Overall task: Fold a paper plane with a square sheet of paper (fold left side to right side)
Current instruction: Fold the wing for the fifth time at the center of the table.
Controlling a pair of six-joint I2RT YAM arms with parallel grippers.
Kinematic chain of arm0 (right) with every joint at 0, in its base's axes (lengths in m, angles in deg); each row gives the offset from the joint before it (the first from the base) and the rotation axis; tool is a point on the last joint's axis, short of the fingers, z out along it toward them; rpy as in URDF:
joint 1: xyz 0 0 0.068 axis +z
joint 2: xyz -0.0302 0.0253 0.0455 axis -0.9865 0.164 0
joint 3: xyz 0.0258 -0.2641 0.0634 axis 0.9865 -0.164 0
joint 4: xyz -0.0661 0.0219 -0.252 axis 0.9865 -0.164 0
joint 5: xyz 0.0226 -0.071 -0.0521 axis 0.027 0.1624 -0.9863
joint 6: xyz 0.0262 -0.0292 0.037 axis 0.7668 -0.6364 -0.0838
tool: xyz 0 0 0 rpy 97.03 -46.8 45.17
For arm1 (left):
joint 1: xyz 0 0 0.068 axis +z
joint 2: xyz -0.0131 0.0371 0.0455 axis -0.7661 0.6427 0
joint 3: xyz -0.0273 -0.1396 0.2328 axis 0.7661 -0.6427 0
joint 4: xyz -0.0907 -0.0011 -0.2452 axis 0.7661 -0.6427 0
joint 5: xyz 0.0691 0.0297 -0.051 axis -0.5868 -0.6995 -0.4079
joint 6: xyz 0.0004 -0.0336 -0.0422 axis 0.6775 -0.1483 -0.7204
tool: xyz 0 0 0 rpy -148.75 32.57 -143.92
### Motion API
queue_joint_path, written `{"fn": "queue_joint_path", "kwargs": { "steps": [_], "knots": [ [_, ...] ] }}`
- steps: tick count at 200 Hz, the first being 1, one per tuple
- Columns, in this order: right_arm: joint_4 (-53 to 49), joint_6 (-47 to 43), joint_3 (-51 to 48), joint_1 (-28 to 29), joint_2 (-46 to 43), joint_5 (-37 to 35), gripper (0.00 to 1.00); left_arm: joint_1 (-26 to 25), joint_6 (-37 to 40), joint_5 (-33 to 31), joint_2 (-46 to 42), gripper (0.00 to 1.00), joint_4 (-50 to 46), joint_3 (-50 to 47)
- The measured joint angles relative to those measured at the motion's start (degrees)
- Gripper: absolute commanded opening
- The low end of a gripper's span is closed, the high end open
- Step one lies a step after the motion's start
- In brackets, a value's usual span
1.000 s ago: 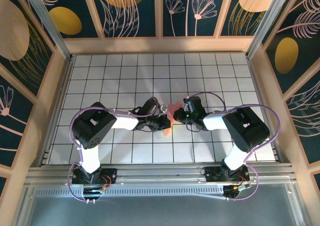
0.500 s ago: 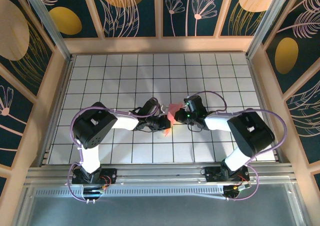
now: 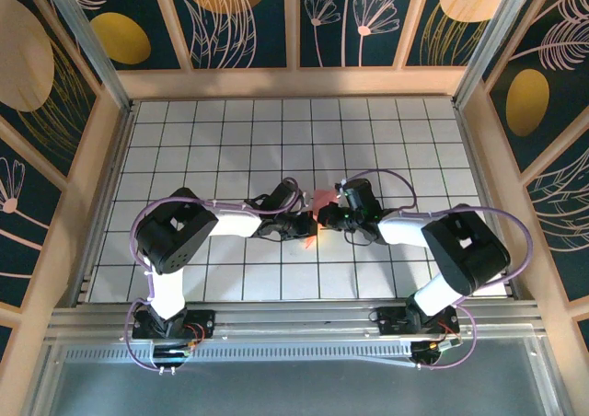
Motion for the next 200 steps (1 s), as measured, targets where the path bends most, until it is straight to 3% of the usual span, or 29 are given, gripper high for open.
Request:
{"fn": "queue_joint_path", "kwargs": {
  "steps": [135, 200],
  "knots": [
    [0.59, -1.20, 1.77, -0.68, 4.81, -1.49, 0.00, -0.55, 1.01, -1.90, 0.04, 0.00, -3.04, 1.49],
    [0.57, -3.15, 1.81, -4.92, 4.85, -1.25, 0.00, -0.83, 1.70, -2.99, 0.15, 0.00, -4.15, 2.23]
  ]
}}
